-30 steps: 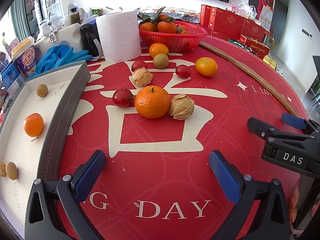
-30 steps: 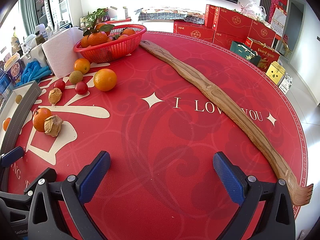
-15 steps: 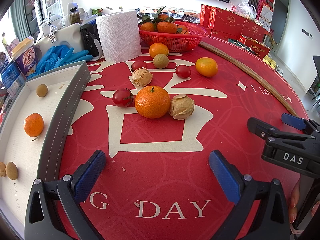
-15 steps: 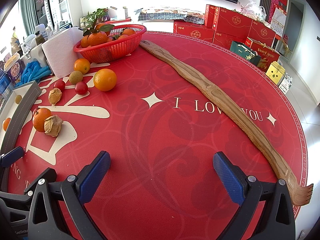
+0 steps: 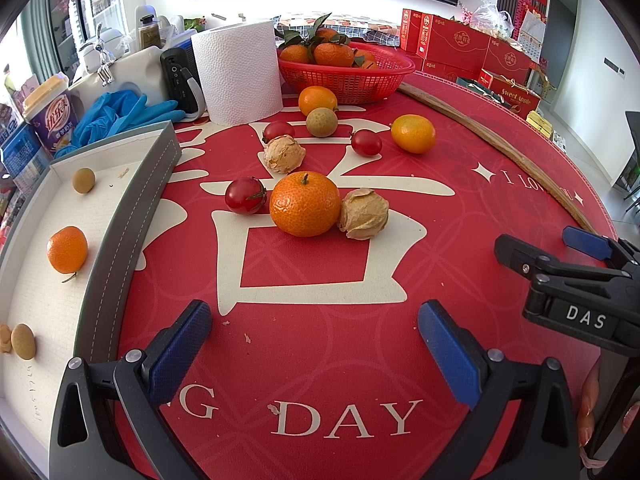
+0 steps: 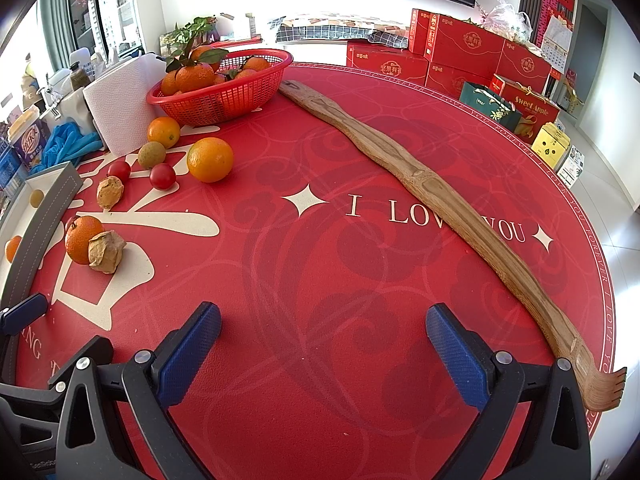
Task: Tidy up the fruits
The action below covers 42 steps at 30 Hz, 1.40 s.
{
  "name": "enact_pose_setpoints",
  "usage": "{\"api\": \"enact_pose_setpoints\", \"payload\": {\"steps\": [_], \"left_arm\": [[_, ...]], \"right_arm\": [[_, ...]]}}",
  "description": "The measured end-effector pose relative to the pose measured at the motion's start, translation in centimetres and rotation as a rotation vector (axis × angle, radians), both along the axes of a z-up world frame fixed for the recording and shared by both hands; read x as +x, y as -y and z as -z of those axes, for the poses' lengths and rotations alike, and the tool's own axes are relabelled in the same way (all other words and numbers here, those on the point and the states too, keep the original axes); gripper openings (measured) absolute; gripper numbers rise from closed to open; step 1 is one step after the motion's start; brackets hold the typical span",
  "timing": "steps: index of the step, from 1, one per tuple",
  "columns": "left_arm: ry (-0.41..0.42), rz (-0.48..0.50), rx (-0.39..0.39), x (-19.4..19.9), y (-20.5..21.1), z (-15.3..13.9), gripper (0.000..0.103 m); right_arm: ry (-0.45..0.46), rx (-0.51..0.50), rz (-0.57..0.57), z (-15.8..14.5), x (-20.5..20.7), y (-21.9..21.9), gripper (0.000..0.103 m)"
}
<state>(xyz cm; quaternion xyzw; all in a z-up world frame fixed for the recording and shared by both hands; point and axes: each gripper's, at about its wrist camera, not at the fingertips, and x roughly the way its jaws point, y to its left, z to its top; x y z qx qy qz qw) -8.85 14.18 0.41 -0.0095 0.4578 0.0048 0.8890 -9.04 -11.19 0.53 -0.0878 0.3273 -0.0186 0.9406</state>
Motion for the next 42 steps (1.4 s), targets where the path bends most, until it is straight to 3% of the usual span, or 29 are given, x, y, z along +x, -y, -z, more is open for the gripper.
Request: {"api": "enact_pose_setpoints", "payload": {"steps": [11, 20, 24, 26, 38, 40, 42], "left_arm": [[0.004, -0.011, -0.007, -0.6, -0.8, -0.2, 0.103], [0.014, -0.027, -0.077, -0.2, -3.9, -2.0, 0.092], [-0.048, -0.017, -0.023, 1.9, -3.3, -1.2, 0.069], [-0.043, -0.024, -0.004, 2.5, -3.0, -1.2, 0.068], [-0.050, -0.020, -0.074, 6.1, -0.9, -1.5, 0.066], [-0.035, -0.034, -0.046, 6.3, -0.8, -1.5, 0.047], [-0.024, -0.027, -0.033, 5.9, -0.9, -1.5, 0.041]], "right_arm": [[0.000, 0.000, -0.001, 0.0, 0.0, 0.0, 0.103], [0.000, 0.000, 0.000, 0.0, 0.0, 0.0, 0.103], [0.000, 0.000, 0.000, 0.0, 0.0, 0.0, 0.103], [0.000, 0.000, 0.000, 0.0, 0.0, 0.0, 0.103], [0.001, 0.000, -0.001, 0.0, 0.0, 0.0, 0.103], [0.001, 0.000, -0.001, 0.0, 0.0, 0.0, 0.103], [0.001, 0.000, -0.001, 0.0, 0.0, 0.0, 0.103]]}}
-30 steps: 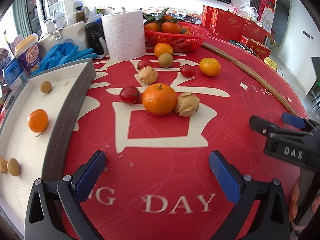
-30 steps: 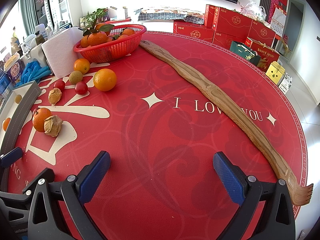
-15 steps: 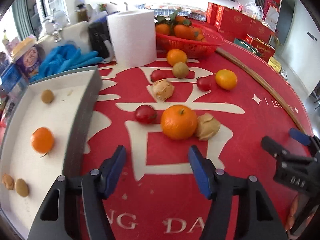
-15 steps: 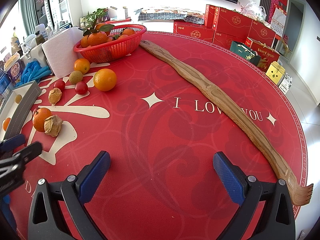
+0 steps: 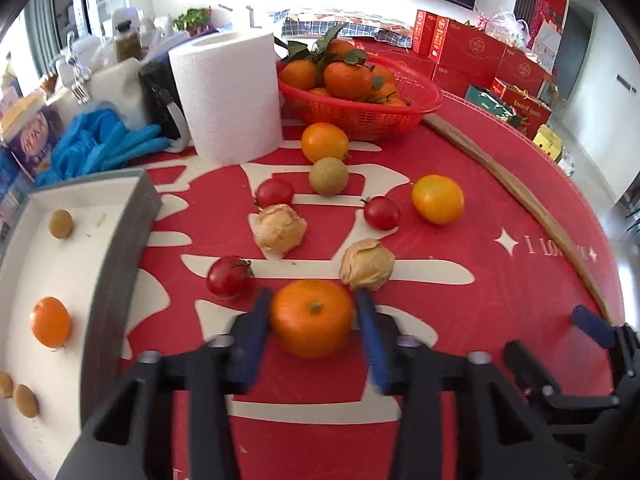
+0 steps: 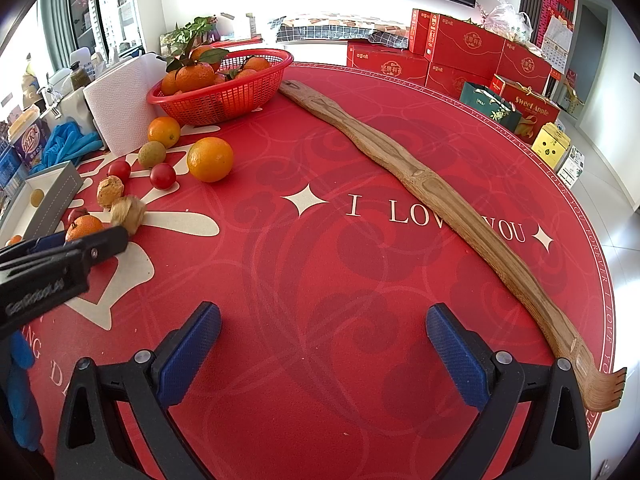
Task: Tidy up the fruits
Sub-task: 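Move the left tool to the large orange and close on it, then carry the orange over the white tray with the left tool while the right tool grasps a red cherry tomato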
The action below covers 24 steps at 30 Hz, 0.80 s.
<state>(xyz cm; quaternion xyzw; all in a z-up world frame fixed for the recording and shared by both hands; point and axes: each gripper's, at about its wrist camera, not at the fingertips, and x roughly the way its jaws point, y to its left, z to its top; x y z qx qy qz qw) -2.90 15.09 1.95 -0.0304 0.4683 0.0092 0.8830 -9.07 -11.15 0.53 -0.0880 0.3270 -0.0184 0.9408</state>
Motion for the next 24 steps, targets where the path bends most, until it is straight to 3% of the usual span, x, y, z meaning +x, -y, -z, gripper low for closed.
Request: {"api": "enact_pose_setpoints", "payload": {"steps": [15, 21, 24], "left_arm": [[0.047, 0.005, 0.036, -8.4, -2.2, 0.3, 0.041], [0.070, -0.040, 0.035, -9.5, -3.3, 0.5, 0.041], [0.084, -0.063, 0.038, -10.5, -3.6, 0.6, 0.041]], "right_arm": [[-0.037, -0.002, 0.001, -0.4, 0.4, -0.3, 0.103], [-0.115, 0.028, -0.180, -0.9, 2.1, -5.2, 0.103], [-0.105, 0.037, -0.289, -1.3, 2.3, -8.6, 0.103]]}}
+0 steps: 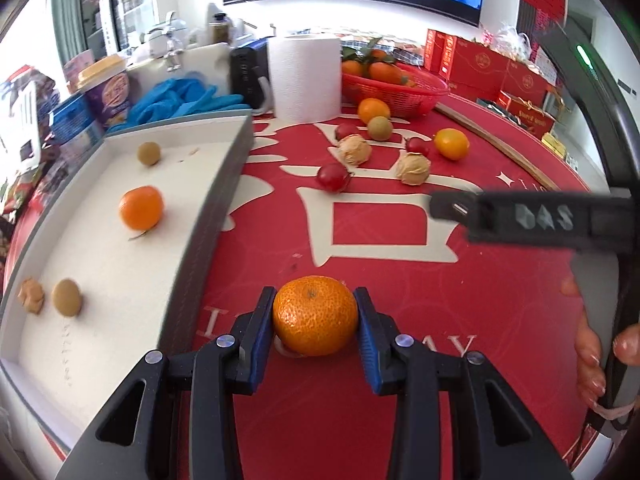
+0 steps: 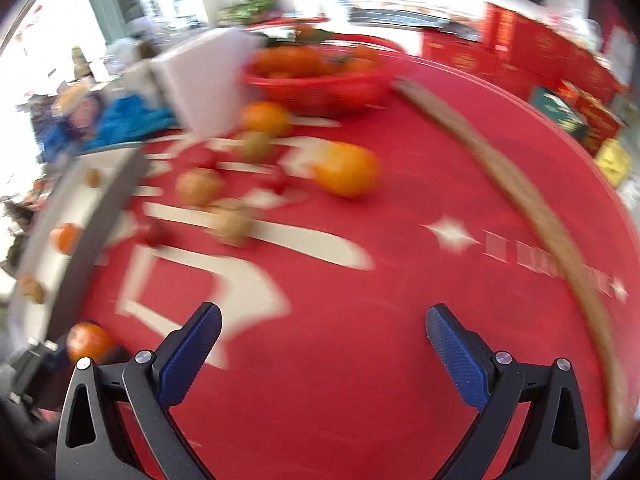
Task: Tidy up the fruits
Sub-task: 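Carry the orange over the white tray with the left tool while the right tool grasps a red cherry tomato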
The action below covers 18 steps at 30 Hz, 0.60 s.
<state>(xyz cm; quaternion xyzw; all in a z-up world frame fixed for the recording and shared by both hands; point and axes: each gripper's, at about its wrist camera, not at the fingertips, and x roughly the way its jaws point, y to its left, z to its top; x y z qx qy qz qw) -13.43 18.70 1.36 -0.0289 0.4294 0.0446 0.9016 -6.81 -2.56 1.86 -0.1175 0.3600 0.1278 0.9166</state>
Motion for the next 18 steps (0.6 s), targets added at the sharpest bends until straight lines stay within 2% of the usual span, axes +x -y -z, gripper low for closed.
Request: {"api": "enact_pose_setpoints", "payload": {"steps": [4, 8, 9, 10, 11, 13, 15, 17, 18], "left_arm": [[0.010, -0.010, 0.002, -0.9, -0.2, 0.0, 0.042], [0.021, -0.014, 0.007, -1.2, -0.1, 0.0, 0.042], [0.021, -0.015, 0.006, -1.2, -0.1, 0.0, 0.042], [0.022, -0.015, 0.003, -1.2, -0.2, 0.0, 0.042], [0.023, -0.015, 0.002, -1.3, -0.2, 0.0, 0.042], [0.025, -0.014, 0.001, -1.3, -0.1, 0.0, 0.042], [0.027, -0.015, 0.002, -1.4, -0.1, 0.0, 0.042], [0.027, -0.014, 0.004, -1.3, -0.2, 0.0, 0.042], [0.029, -0.013, 0.004, -1.3, -0.2, 0.0, 0.042]], "right_arm": [[0.086, -0.081, -0.092, -0.7, -0.4, -4.4, 0.103], [0.103, -0.123, -0.172, -0.3, 0.2, -8.0, 0.103], [0.098, -0.132, -0.181, 0.0, 0.1, -8.5, 0.099], [0.078, -0.143, -0.191, 0.4, 0.5, -9.0, 0.088], [0.048, -0.145, -0.194, 0.8, 1.1, -9.4, 0.082], [-0.009, -0.123, -0.195, 1.7, 1.9, -9.3, 0.061], [0.014, -0.134, -0.193, 2.0, 1.7, -9.4, 0.056], [0.040, -0.152, -0.189, 2.1, 1.4, -9.6, 0.032], [0.029, -0.135, -0.193, 2.0, 1.5, -9.4, 0.025]]}}
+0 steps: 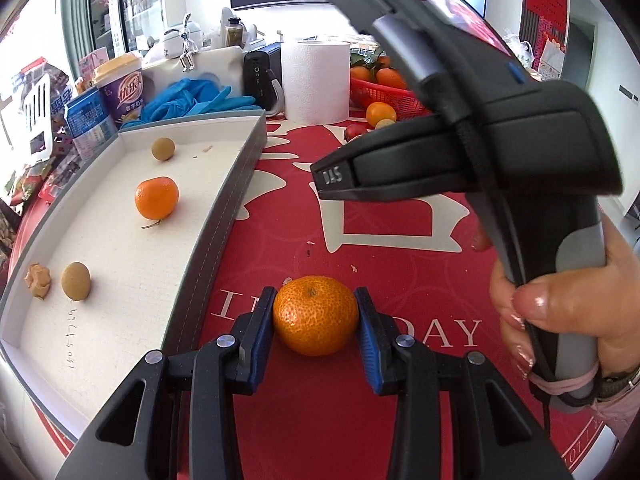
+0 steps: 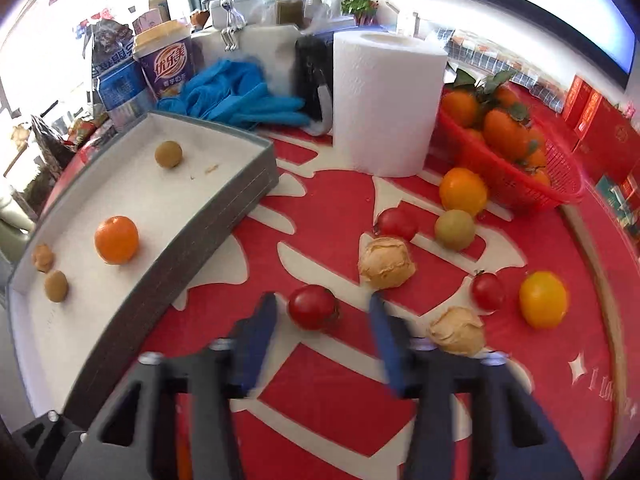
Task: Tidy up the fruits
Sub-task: 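Carry the orange over the white tray with the left tool while the right tool grasps a red cherry tomato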
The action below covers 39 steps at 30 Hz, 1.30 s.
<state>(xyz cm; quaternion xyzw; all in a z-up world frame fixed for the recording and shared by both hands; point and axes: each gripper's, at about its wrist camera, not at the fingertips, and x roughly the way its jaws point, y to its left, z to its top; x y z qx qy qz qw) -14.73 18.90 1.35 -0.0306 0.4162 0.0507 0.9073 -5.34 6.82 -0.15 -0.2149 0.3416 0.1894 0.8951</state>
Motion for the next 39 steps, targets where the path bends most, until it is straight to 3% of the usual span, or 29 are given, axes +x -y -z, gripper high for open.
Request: {"api": "enact_pose_setpoints", "payload": {"steps": [3, 8, 13, 19, 26, 31, 32, 39], "left_arm": [[0.001, 0.007, -0.016, 0.0, -0.1, 0.0, 0.041], [-0.001, 0.018, -0.116, -0.3, -0.8, -0.6, 0.041], [0.057, 0.002, -0.129, -1.2, -1.8, -2.9, 0.041], [0.116, -0.108, -0.098, -2.1, -6.4, -4.8, 0.041], [0.069, -0.273, -0.066, -2.5, -12.9, -3.3, 0.041], [0.042, -0.309, -0.031, -2.9, -14.5, -2.1, 0.041], [0.039, -0.306, -0.034, -3.0, -14.7, -2.0, 0.041], [0.000, -0.308, -0.069, -3.2, -15.9, -0.6, 0.041]], "right_arm": [[-0.046, 0.087, -0.005, -0.6, 0.3, 1.5, 0.025], [-0.127, 0.225, 0.003, -2.2, 0.3, 4.1, 0.025], [-0.148, 0.265, 0.013, -3.2, -0.1, 4.4, 0.025], [-0.143, 0.253, -0.017, -3.7, -1.6, 2.5, 0.025], [-0.155, 0.214, -0.099, -3.0, -2.9, -2.7, 0.025], [-0.179, 0.159, -0.157, -1.2, -3.4, -7.1, 0.026], [-0.142, 0.138, -0.161, -1.2, -3.9, -7.7, 0.026], [-0.169, 0.041, -0.198, 1.1, -4.9, -9.8, 0.026]]}}
